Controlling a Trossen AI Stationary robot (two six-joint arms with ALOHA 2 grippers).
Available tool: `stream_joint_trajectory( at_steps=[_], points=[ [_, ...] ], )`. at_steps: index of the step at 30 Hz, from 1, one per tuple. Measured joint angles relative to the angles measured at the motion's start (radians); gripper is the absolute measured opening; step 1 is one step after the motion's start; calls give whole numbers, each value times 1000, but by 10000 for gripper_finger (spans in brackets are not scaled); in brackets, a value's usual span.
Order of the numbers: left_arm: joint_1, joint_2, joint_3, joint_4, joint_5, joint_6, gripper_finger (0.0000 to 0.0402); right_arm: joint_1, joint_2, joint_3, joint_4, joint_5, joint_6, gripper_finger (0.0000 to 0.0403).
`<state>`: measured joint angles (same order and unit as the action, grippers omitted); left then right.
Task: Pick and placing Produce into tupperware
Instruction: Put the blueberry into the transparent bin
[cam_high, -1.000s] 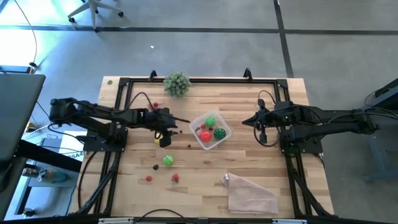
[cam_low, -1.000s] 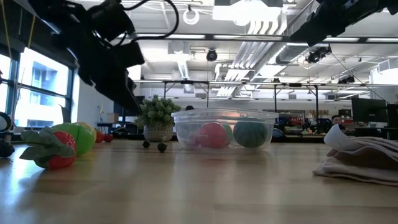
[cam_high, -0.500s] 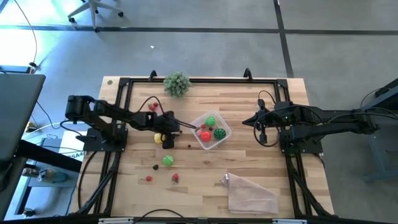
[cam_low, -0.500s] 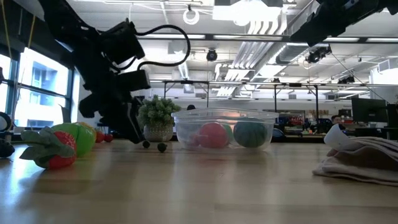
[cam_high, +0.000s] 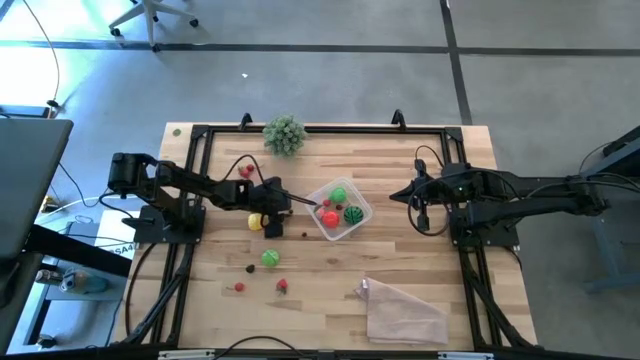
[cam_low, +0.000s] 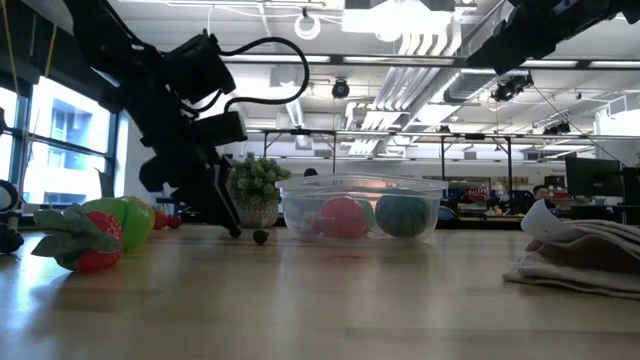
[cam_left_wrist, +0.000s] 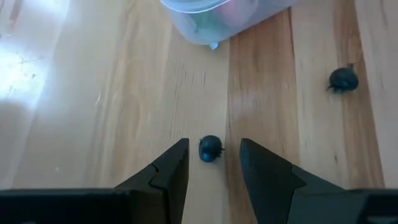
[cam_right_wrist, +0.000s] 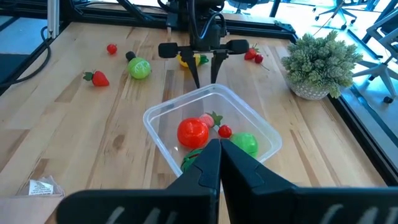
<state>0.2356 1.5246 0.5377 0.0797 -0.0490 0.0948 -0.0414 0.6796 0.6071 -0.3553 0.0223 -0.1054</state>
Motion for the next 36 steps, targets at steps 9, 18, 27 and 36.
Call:
stream_joint_trajectory(
  at_steps=[9,18,27,36],
  points=[
    [0,0,0,3,3,-27,134,0,0,0,0,0,0,0],
    [0,0,0,7,-15,-47,134,0,0,0,0,0,0,0],
    [0,65,1,52,-11,-62,134,0,0,0,0,0,0,0],
    [0,76,3,55,-12,-76,134,0,0,0,-1,0,0,0]
  ],
)
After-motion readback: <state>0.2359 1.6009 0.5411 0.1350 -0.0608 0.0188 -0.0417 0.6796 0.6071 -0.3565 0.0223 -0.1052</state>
